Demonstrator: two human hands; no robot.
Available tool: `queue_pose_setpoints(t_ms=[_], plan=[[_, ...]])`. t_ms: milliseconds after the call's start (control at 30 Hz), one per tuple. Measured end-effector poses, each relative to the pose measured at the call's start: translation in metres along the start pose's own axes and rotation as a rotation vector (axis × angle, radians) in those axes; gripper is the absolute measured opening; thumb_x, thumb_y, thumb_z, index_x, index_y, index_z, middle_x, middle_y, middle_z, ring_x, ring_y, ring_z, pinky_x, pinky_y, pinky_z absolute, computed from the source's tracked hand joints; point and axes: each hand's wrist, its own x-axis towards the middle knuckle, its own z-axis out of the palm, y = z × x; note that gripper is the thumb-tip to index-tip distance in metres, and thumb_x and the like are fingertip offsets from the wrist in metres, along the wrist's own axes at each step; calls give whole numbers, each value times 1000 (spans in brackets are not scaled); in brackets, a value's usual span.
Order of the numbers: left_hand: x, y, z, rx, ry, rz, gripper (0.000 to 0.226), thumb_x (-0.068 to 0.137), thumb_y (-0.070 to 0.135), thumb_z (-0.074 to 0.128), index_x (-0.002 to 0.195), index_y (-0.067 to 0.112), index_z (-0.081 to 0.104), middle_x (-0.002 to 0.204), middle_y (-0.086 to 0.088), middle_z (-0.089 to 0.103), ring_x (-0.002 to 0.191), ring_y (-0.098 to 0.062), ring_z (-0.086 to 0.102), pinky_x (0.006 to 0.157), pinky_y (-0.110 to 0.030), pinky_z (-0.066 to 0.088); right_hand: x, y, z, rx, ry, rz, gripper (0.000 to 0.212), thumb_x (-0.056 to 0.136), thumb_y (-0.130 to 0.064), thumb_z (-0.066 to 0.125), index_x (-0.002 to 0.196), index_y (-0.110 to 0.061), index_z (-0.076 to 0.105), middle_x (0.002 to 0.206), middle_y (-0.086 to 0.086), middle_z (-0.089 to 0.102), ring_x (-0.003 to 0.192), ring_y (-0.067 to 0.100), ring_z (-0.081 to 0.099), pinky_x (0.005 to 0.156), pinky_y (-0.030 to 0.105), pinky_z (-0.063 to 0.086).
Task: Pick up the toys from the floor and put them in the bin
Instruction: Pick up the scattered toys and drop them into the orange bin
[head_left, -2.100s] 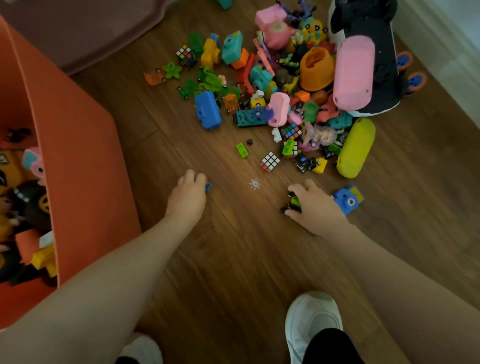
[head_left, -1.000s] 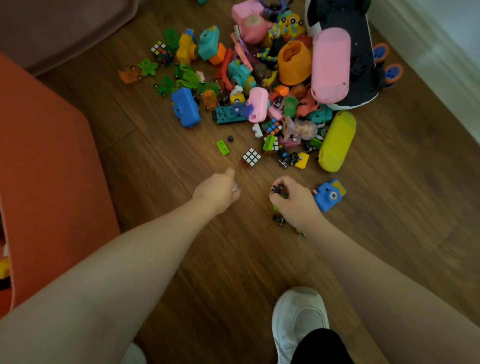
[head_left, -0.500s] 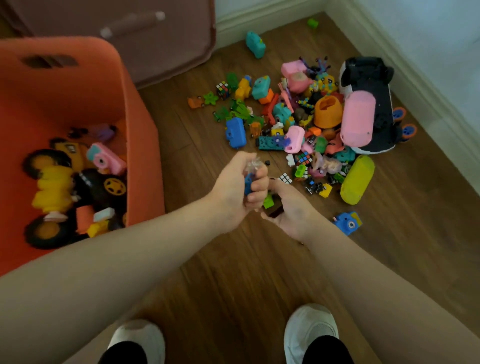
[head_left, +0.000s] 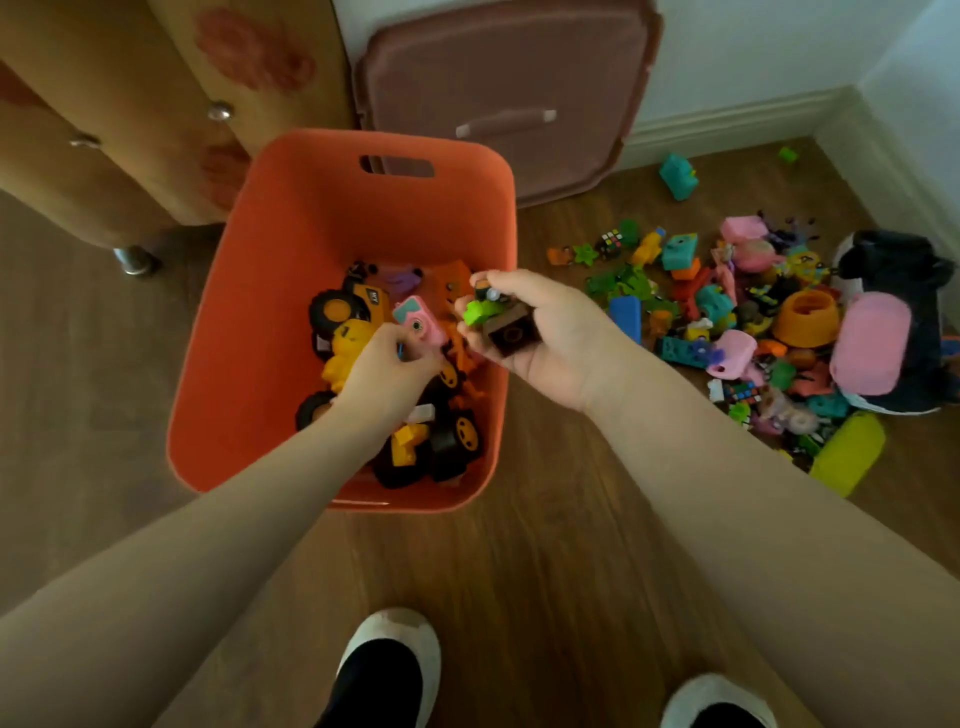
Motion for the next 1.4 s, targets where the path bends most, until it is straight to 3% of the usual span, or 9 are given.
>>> queue_pose_setpoints(t_ms=[200, 367, 533, 667, 800, 933, 1033, 1200, 1400], plan=[[8, -8, -8, -99, 73, -60, 33, 91, 14, 45, 123, 19, 49, 96, 4, 55, 78, -11, 53, 63, -25, 42, 6, 0, -2, -205, -3, 86, 43, 95, -25, 45, 134, -5, 45, 133, 14, 52, 125, 25, 47, 106, 34, 36], [-7, 8, 2, 187, 118, 318, 27, 87, 10, 48, 106, 29, 53, 114, 3, 54, 107, -23, 52, 93, -45, 46, -6, -16, -44, -176, 54, 14, 23, 99, -21, 37, 107, -12, 57, 104, 9, 68, 95, 19, 66, 87, 29, 52], [-30, 41, 53, 384, -205, 572, 21, 86, 9, 51, 100, 19, 61, 96, 4, 61, 86, -14, 55, 82, -30, 45, -18, -24, -120, -152, 251, 35, 21, 98, -21, 39, 104, -12, 56, 110, 10, 64, 92, 19, 63, 82, 27, 50], [-37, 57, 106, 587, -527, 566, 16, 87, 17, 50, 100, 22, 59, 95, 7, 57, 92, -15, 55, 89, -33, 44, -29, -17, -187, -152, 476, 58, 31, 100, -15, 39, 126, -3, 49, 112, 14, 56, 100, 23, 56, 92, 29, 45], [-27, 57, 159, 787, -669, 508, 21, 89, 24, 48, 109, 21, 56, 110, 1, 53, 109, -21, 50, 96, -38, 42, -35, 10, -250, -446, 675, 200, 16, 96, -17, 47, 108, -9, 54, 81, 11, 57, 66, 18, 52, 62, 25, 48], [-1, 49, 204, 932, -671, 428, 41, 91, 24, 48, 132, 17, 42, 134, -7, 39, 118, -26, 47, 97, -39, 43, -34, 40, -299, -1098, 606, 177, 33, 97, -20, 43, 119, 1, 56, 117, 24, 58, 101, 33, 55, 89, 38, 43], [23, 43, 234, 970, -603, 370, 56, 91, 22, 49, 142, 19, 26, 144, -9, 27, 121, -29, 45, 96, -40, 44, -23, 49, -319, -1319, 546, 107, 48, 97, -31, 44, 139, -9, 39, 144, 19, 36, 132, 36, 34, 107, 41, 32], [57, 29, 270, 1093, -573, 390, 70, 91, 14, 46, 149, 28, 9, 153, -10, 10, 121, -33, 45, 90, -39, 46, -5, 55, -338, -1742, 452, 52, 80, 90, -47, 51, 151, -26, 3, 159, 10, -3, 144, 39, -4, 112, 51, 22], [80, 16, 306, 1319, -614, 517, 87, 84, -3, 51, 148, 33, 5, 153, -11, 4, 126, -35, 38, 89, -40, 47, 9, 51, -344, -1819, 327, -82, 67, 88, -49, 53, 144, -26, 25, 153, 12, 16, 133, 33, 26, 98, 44, 40]])
